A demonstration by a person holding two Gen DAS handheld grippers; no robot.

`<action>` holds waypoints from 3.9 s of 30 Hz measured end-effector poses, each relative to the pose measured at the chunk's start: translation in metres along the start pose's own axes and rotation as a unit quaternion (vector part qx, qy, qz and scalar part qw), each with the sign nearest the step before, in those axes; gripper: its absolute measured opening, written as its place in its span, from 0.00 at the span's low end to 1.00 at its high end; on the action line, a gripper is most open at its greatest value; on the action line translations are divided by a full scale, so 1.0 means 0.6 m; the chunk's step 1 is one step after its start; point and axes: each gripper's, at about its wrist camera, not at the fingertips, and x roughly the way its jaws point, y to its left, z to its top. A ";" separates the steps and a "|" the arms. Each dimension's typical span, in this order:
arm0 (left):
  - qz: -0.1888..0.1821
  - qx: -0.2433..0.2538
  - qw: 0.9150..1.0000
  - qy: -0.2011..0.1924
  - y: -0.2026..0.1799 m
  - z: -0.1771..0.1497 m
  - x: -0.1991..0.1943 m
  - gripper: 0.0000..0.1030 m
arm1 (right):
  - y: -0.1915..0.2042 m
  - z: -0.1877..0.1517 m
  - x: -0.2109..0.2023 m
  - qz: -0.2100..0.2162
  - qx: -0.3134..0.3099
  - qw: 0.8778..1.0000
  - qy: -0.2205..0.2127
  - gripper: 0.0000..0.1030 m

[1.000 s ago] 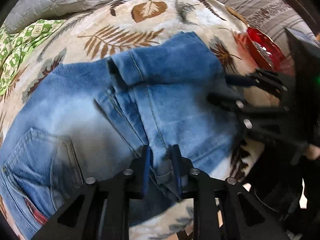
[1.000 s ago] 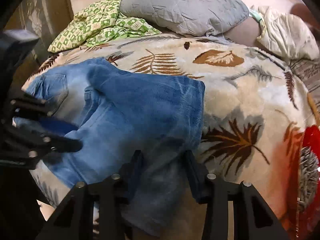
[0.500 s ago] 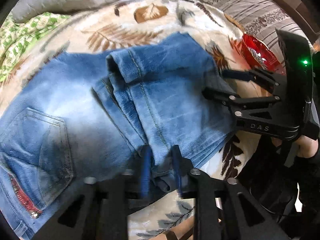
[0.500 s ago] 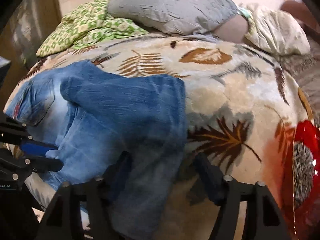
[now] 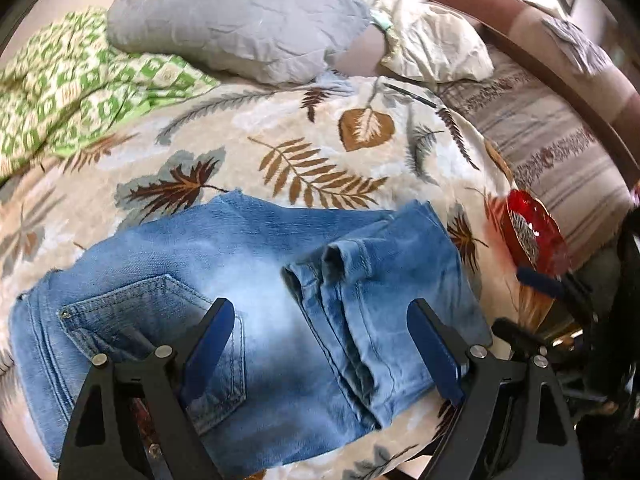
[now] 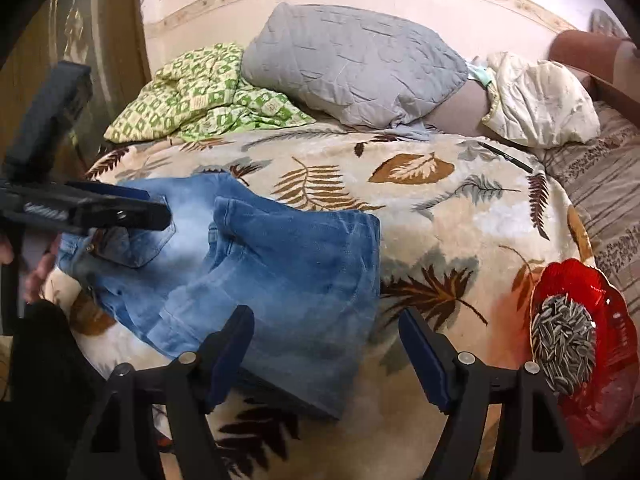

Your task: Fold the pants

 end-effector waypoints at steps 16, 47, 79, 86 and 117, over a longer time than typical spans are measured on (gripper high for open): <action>-0.009 0.007 0.998 0.057 -0.040 0.048 0.087 0.86 | 0.090 -0.046 -0.002 0.053 -0.144 0.988 0.002 0.75; 0.000 0.003 0.993 0.121 0.000 0.074 0.172 0.39 | 0.206 -0.079 0.091 0.039 -0.279 0.959 0.014 0.11; 0.022 0.041 0.993 0.106 -0.016 0.078 0.150 0.10 | 0.049 -0.056 0.099 0.009 -0.105 0.994 0.033 0.73; 0.016 -0.002 0.995 0.095 0.011 0.062 0.132 0.53 | 0.051 -0.060 0.101 0.008 -0.106 0.994 0.025 0.73; -0.007 0.033 0.994 0.100 -0.020 -0.026 0.073 0.77 | 0.046 -0.065 0.099 -0.004 -0.085 0.996 0.011 0.83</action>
